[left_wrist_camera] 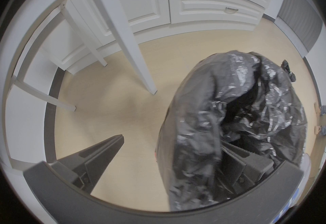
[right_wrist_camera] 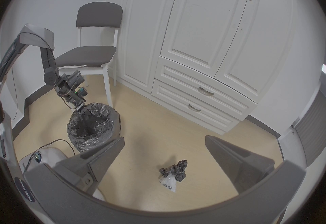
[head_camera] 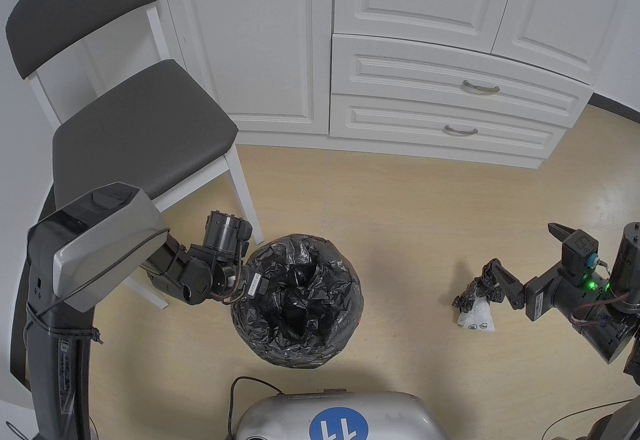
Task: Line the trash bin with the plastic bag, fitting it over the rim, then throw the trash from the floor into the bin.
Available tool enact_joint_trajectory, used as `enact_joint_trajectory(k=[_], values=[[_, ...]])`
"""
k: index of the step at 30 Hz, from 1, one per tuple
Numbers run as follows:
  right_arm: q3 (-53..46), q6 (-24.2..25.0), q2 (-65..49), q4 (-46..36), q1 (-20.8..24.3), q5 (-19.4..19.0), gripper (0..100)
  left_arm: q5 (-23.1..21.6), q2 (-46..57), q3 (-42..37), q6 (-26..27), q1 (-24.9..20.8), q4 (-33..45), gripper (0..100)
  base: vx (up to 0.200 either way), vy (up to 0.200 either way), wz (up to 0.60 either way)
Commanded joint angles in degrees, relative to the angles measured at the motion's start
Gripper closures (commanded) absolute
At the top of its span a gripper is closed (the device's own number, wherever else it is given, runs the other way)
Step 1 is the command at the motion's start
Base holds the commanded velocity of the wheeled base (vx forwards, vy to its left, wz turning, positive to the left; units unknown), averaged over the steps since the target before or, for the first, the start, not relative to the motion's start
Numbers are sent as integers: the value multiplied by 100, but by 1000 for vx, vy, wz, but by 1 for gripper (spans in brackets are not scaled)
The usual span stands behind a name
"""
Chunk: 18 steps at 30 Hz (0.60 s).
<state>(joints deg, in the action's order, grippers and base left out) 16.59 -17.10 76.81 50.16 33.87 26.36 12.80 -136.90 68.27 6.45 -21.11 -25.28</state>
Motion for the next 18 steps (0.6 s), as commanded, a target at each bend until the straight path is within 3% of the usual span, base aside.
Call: enact_joint_trajectory(k=[1, 18], values=[[2, -12, -140, 2, -3, 1, 0, -6, 375, -235, 14, -183, 41, 0, 0, 0, 0], [-42, -258, -685, -95, 6, -8, 0, 21, 647, -1852, -214, -95, -258, 0, 0, 0, 0]])
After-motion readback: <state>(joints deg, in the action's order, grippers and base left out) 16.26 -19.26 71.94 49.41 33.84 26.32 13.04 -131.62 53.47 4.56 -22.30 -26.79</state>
